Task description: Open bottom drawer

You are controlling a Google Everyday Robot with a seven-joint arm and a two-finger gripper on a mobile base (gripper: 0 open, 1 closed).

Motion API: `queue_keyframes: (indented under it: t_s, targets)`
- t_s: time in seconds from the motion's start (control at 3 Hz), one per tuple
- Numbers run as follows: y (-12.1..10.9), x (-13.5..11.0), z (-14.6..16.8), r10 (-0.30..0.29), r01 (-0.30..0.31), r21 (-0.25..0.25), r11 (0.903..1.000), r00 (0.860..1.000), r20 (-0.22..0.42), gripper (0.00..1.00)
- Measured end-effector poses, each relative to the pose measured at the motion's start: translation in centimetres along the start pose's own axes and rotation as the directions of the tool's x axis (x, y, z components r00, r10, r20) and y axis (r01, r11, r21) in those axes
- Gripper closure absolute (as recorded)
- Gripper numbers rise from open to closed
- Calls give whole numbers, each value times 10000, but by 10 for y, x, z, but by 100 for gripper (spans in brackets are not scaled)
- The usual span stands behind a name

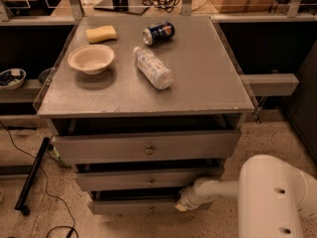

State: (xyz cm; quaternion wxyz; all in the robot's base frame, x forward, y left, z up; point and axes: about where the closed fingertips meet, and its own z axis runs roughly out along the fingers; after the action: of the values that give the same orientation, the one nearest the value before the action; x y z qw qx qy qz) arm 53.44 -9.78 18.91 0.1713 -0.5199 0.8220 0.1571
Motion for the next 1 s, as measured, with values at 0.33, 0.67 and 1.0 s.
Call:
queue_keyframes:
  t_s: [0.33,0.67,1.0]
  targets:
    - [0,0,0,0,0,0,10000,10000,0,100]
    - [0,0,0,0,0,-1,10000,10000,0,100]
    - [0,-1,-2,1,-1,-2,10000,10000,0,100]
